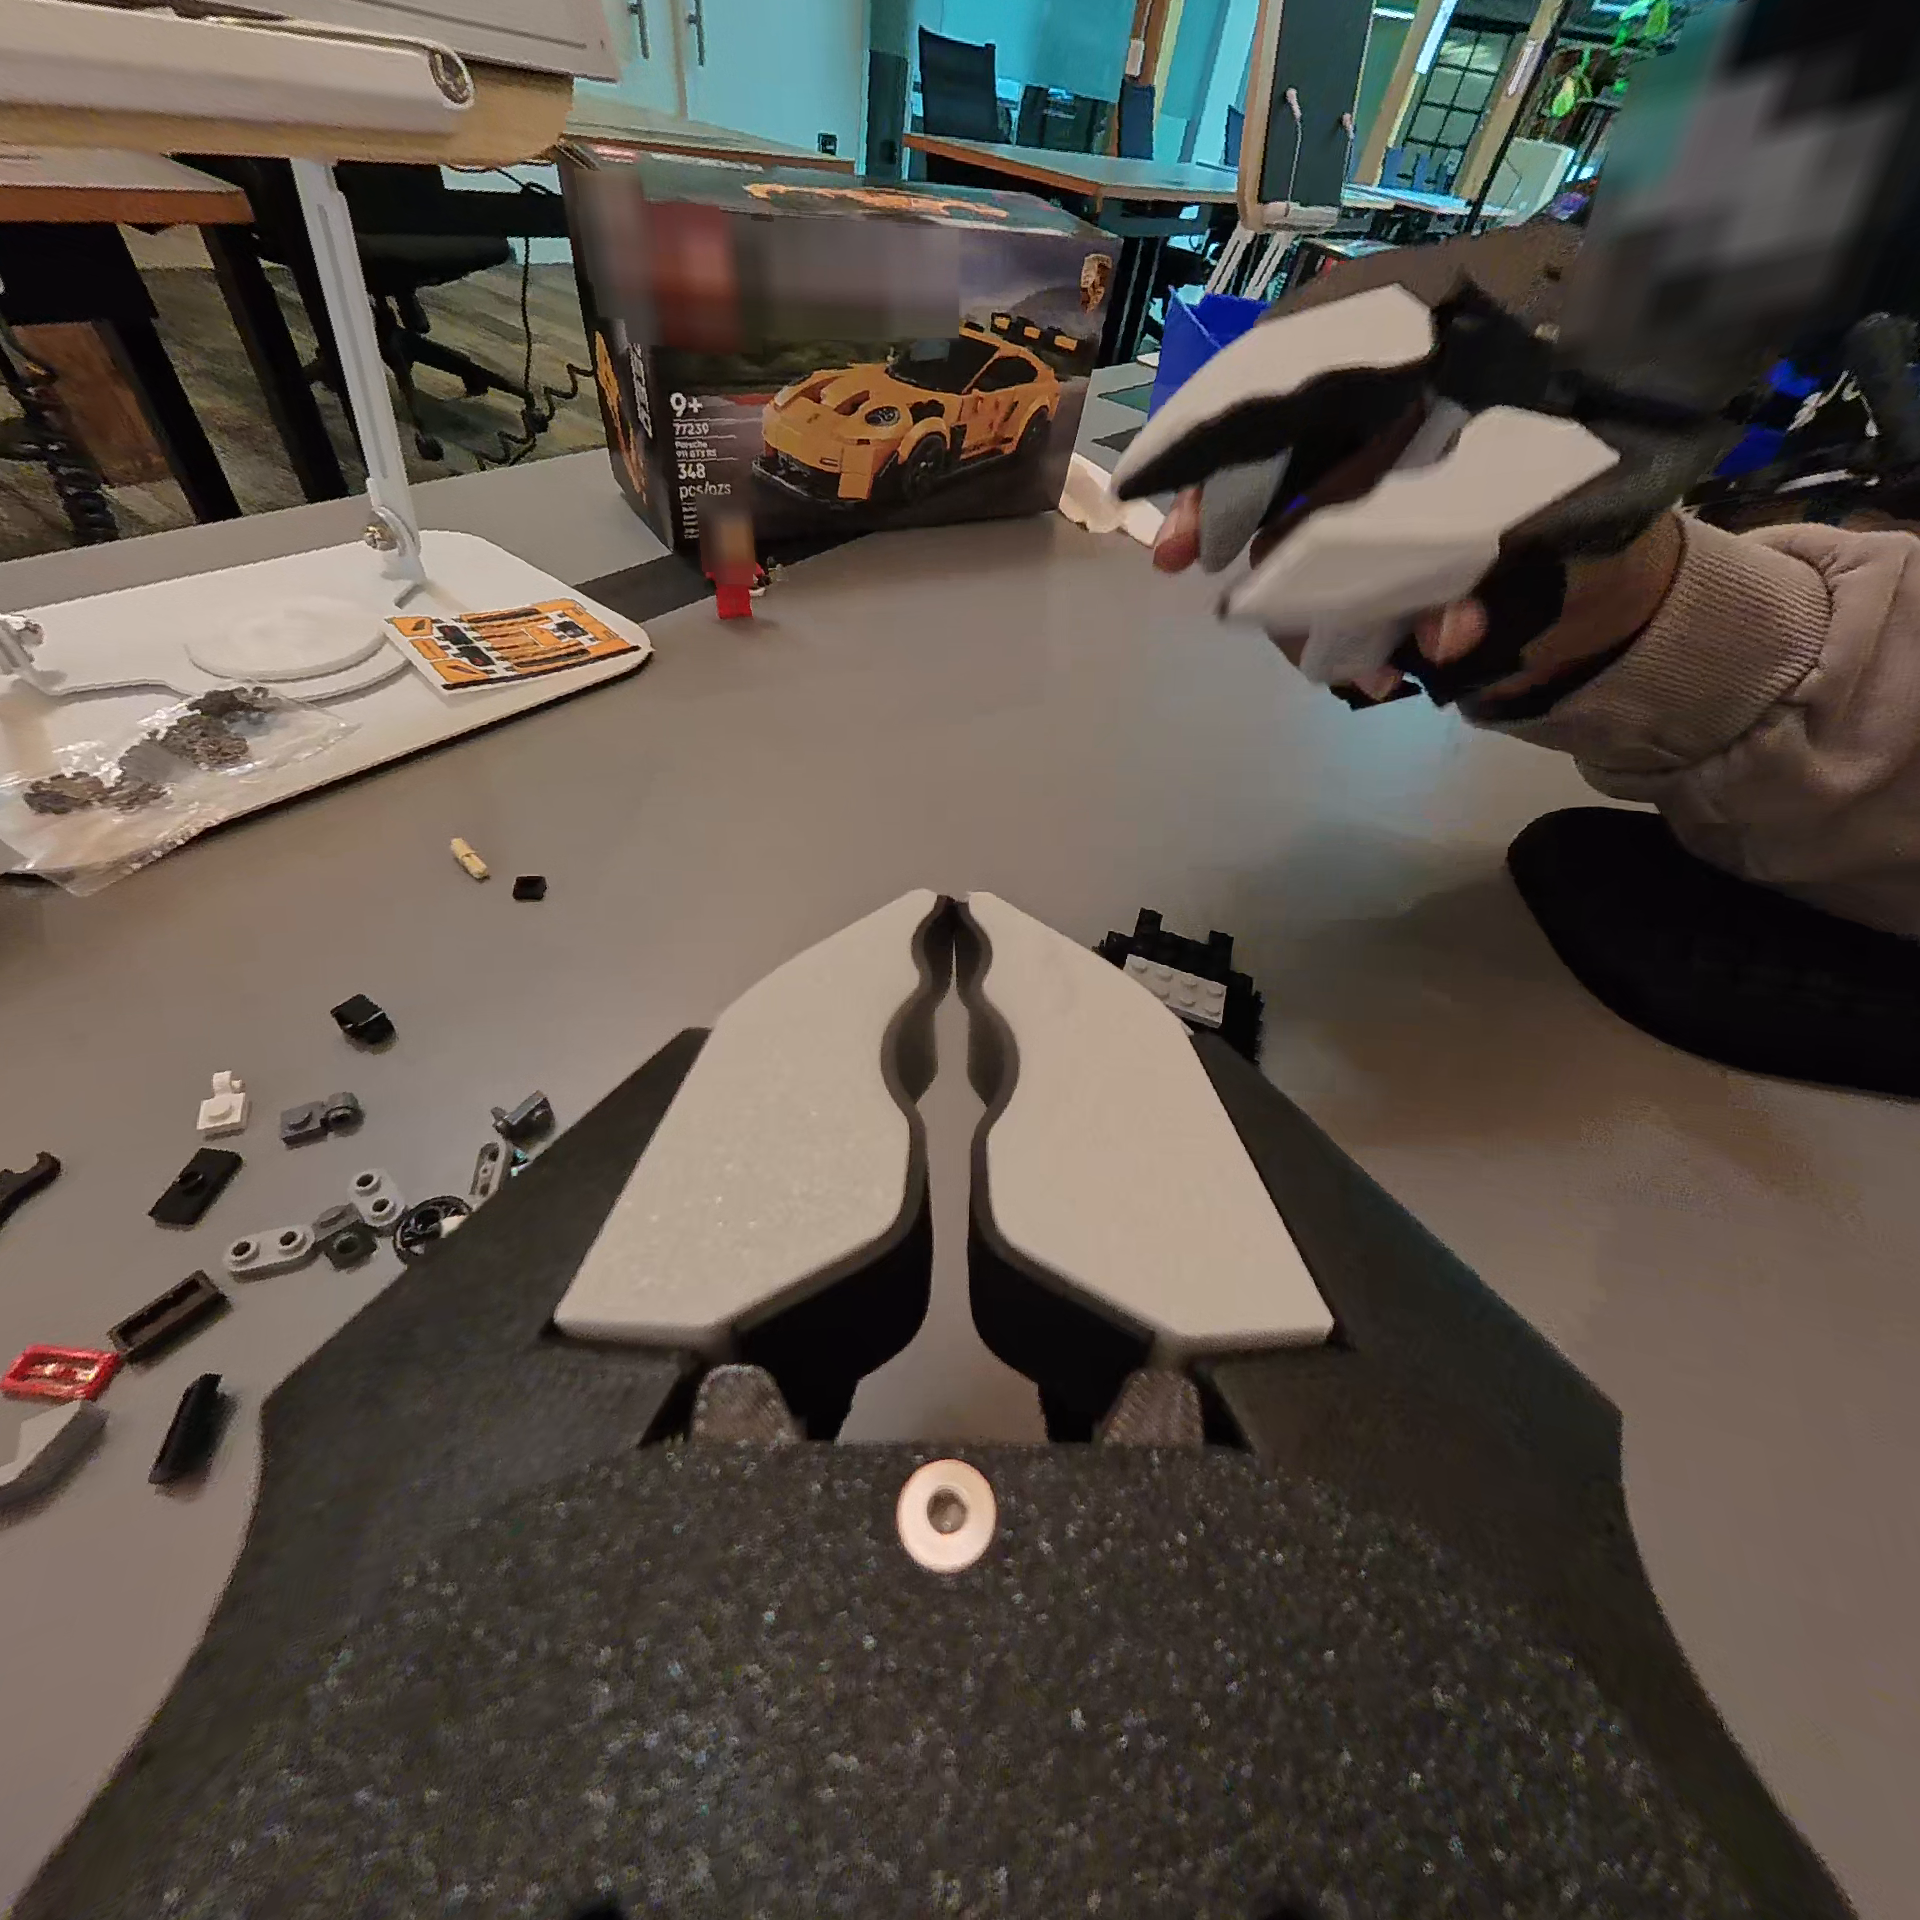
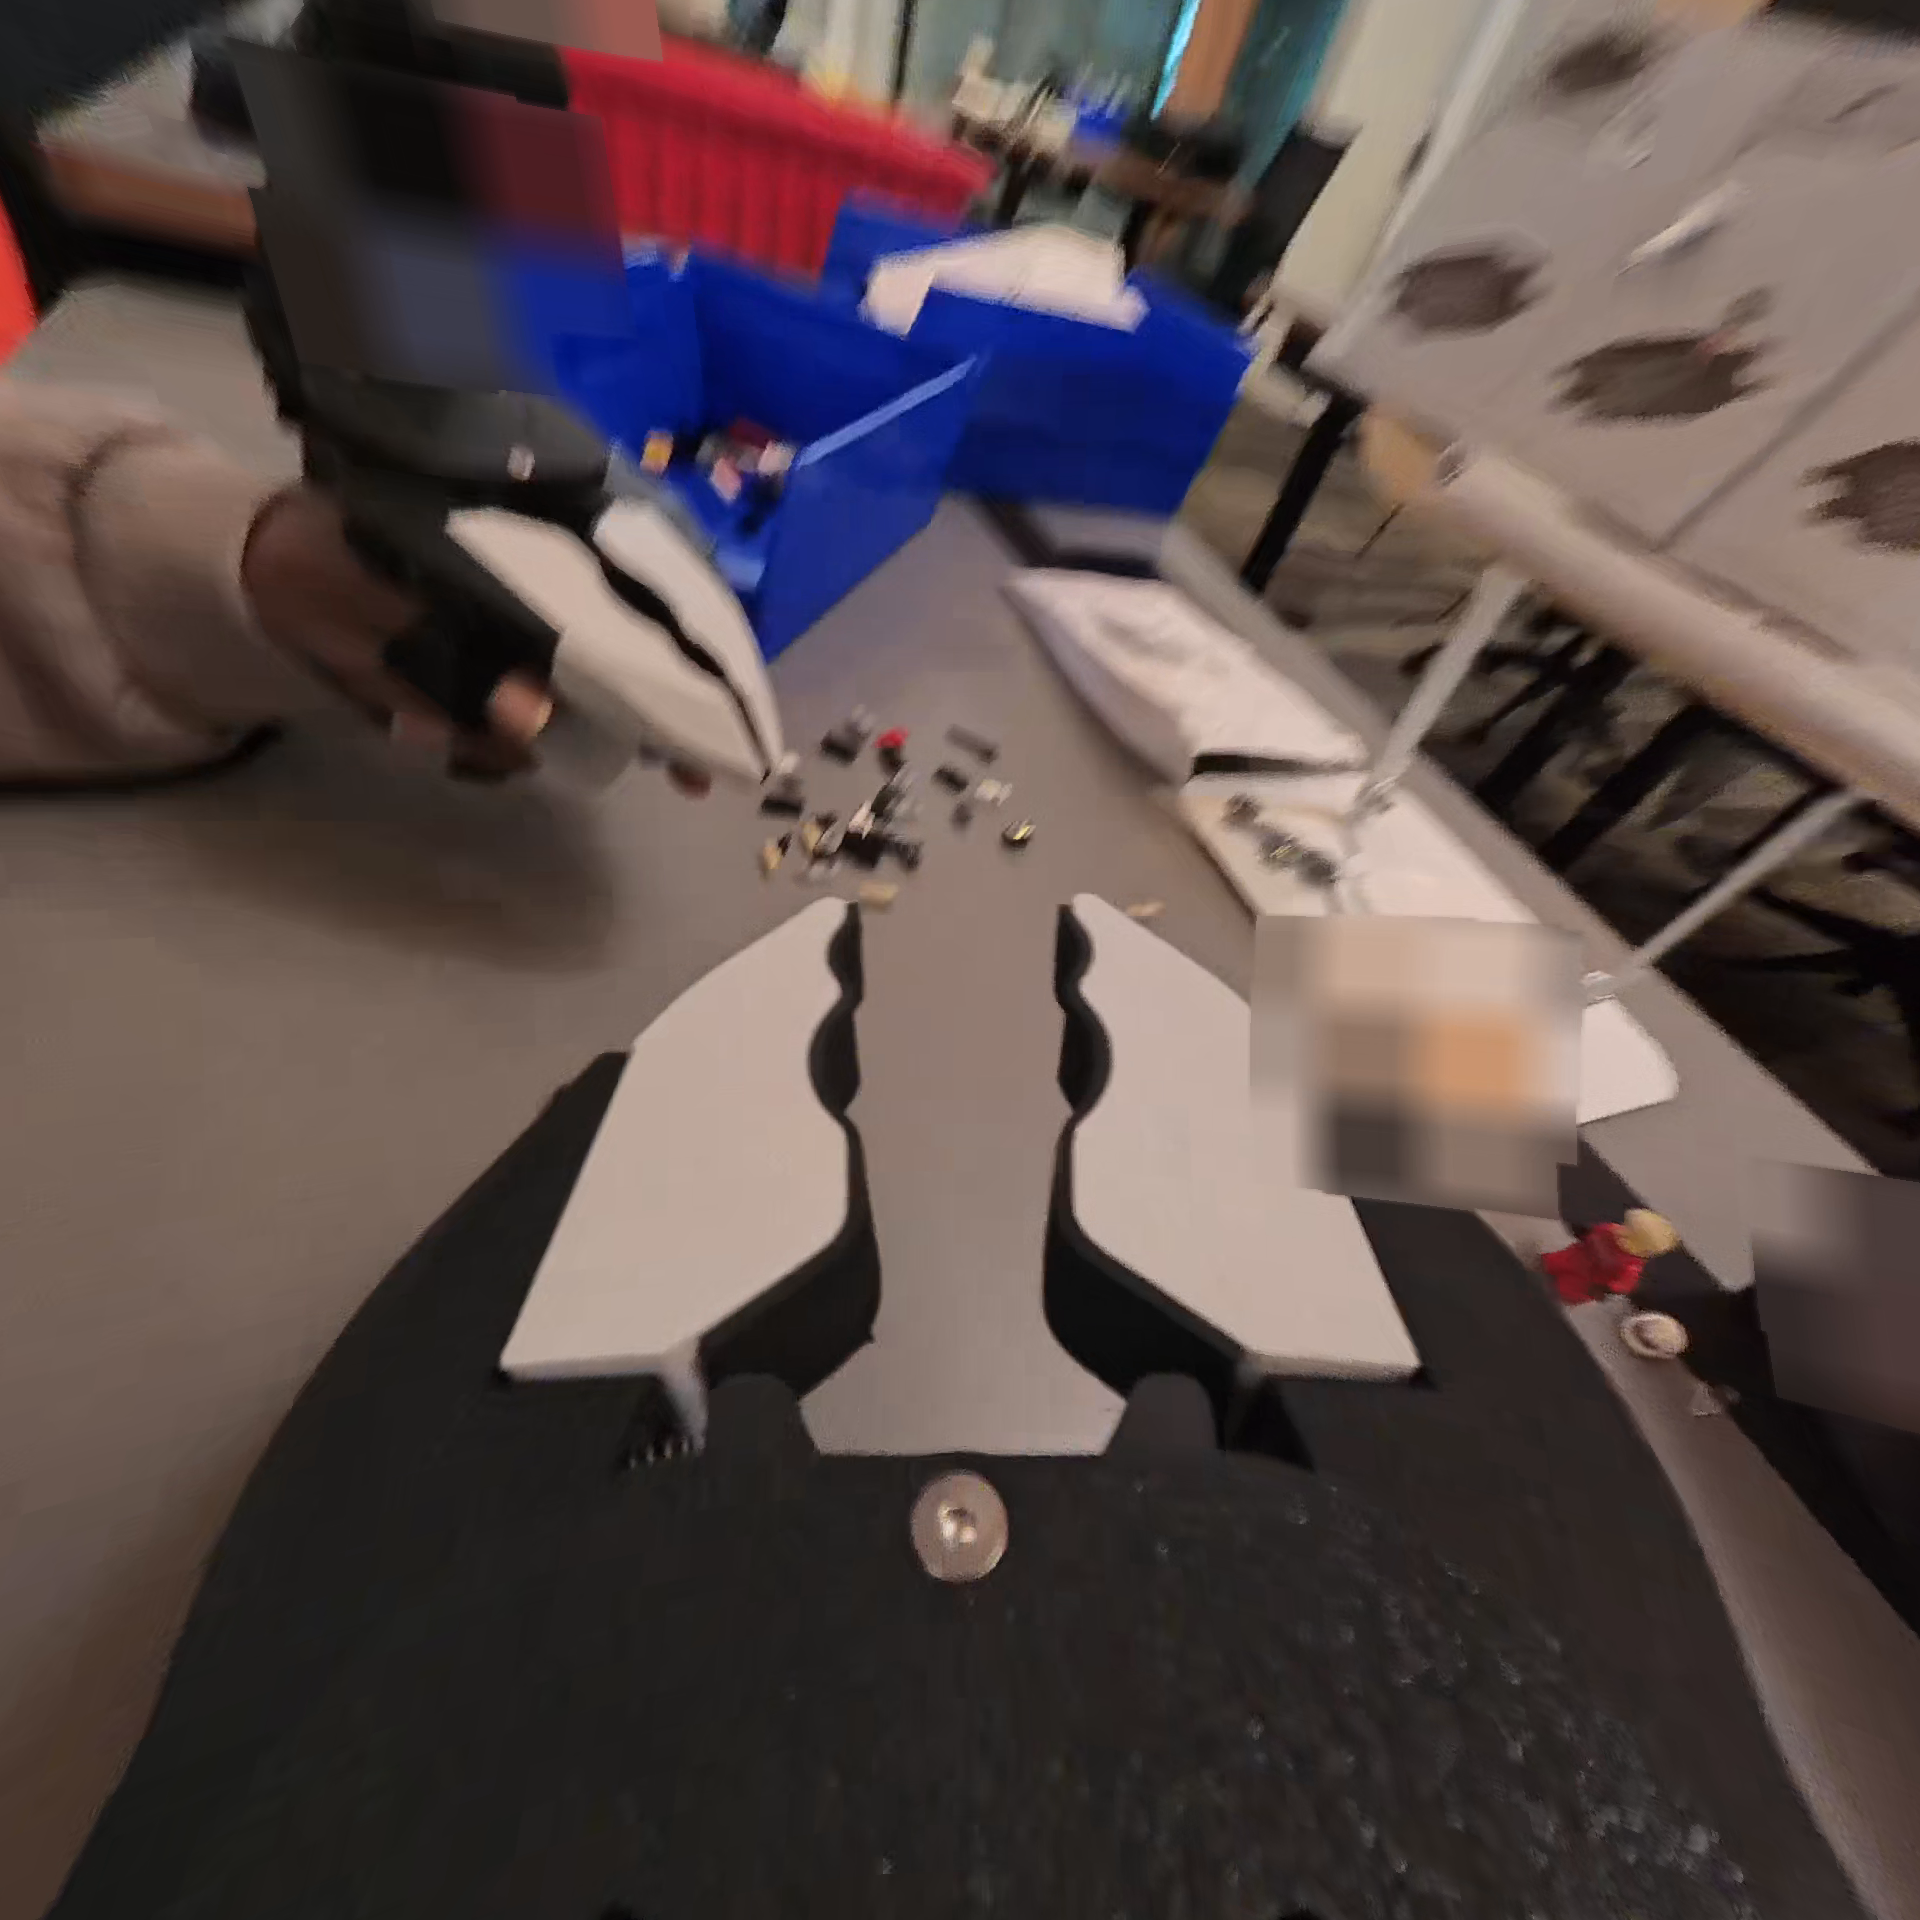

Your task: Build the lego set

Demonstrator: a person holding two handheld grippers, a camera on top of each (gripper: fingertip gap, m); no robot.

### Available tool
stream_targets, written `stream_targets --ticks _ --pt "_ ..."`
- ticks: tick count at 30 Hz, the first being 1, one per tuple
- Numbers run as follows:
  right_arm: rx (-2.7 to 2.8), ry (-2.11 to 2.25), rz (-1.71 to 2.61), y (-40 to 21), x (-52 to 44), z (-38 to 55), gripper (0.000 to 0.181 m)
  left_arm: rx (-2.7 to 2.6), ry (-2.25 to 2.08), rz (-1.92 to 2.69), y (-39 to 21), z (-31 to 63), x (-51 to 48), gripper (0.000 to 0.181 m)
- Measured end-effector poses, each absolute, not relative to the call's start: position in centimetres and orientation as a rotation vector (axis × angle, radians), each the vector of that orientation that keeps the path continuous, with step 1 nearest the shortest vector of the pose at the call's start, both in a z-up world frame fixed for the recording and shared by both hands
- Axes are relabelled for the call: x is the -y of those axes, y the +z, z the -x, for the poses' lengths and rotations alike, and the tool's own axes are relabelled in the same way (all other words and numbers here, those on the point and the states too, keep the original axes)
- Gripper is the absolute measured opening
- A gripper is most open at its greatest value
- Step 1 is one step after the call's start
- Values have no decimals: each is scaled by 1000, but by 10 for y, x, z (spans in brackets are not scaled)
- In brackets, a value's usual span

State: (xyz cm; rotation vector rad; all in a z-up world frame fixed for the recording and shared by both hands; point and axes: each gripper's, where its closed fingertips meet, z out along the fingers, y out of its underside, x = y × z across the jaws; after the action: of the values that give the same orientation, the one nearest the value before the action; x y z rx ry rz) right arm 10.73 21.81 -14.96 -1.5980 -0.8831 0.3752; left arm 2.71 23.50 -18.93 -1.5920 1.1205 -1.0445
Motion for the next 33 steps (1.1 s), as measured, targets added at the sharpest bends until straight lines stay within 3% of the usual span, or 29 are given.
stream_targets --ticks 2,5,11,20,27,33 --pt "779 333 1507 -132 -220 -116 15 -1125 -1044 1590 -191 -28 -234 0" --pt "672 267 1420 -115 -224 -128 0 -1132 -1045 1591 -192 -29 -233 0" --pt "511 340 1452 -108 -238 -142 0 -1129 -1038 1568 -189 -29 -232 0" --pt "245 92 1433 -88 -283 -214 0 -894 -827 1380 -144 -17 -273 0" --pt "276 19 1468 -69 -337 -239 40 -780 -757 1383 -110 -14 -317 0" --pt "246 -92 1521 -59 -402 -275 44 -721 -733 1379 -91 -9 -344 0"
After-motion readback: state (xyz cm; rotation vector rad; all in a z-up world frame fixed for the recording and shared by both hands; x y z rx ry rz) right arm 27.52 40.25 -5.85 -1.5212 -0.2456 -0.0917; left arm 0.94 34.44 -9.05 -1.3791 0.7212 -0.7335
